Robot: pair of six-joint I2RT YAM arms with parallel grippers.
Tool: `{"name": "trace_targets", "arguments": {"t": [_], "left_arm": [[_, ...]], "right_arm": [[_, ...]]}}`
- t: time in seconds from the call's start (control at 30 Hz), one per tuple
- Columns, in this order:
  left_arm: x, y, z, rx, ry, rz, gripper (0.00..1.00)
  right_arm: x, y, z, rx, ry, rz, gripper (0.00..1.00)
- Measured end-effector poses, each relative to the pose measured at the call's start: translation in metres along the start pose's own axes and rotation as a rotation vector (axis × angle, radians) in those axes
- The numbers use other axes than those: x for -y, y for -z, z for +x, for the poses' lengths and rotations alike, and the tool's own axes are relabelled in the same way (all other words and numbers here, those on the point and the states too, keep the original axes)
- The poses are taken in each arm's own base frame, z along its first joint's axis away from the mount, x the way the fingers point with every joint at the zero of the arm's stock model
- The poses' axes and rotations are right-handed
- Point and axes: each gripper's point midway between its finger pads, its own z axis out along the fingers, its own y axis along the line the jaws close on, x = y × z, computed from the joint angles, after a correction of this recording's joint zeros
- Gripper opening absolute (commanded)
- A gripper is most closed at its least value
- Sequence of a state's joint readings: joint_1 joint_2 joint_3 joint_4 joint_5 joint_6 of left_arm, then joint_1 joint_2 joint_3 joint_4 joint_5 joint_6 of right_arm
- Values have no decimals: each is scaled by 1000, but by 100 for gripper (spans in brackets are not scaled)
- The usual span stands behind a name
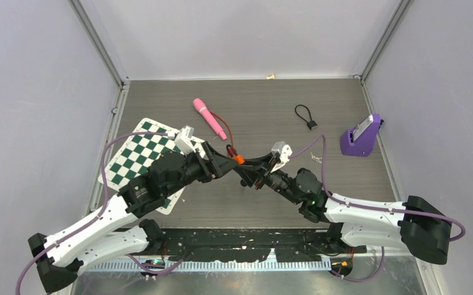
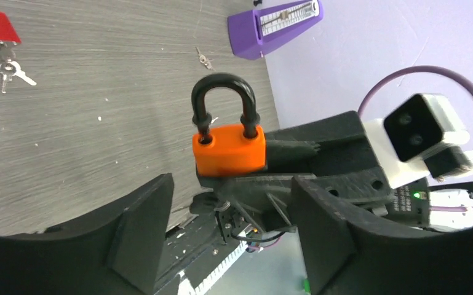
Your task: Unlock with the key
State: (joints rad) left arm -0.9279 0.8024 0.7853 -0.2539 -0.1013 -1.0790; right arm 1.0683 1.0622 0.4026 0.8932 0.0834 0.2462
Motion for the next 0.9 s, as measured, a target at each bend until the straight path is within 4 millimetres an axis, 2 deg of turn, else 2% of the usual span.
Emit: {"name": "trace_targets", "arguments": {"t": [0.13,0.27,0.4,0.53,0.7,0.8,0.9], "left_arm": [[-3,14,-16,50,-10,0,80],[-3,20,-27,78,-19,-8,80],[7,16,-27,49,-28,1,80],[7,7,-18,1,-34,4,79],[13,1,-15,-22,-42,33,69],[11,-4,-10,-46,-42,27,58],[9,-7,-6,-62,-40,21,42]], "right_arm": [[11,9,4,-5,-7,40,5],[9,12,-2,12,-23,32,5],[4,12,-6,21,-39,12,5],[-3,12,-5,15,-63,-20,5],[-14,10,-6,21,-104,-75,5],[-20,9,-3,14,-125,-108,5],[-24,9,1,1,-142,-132,5]]}}
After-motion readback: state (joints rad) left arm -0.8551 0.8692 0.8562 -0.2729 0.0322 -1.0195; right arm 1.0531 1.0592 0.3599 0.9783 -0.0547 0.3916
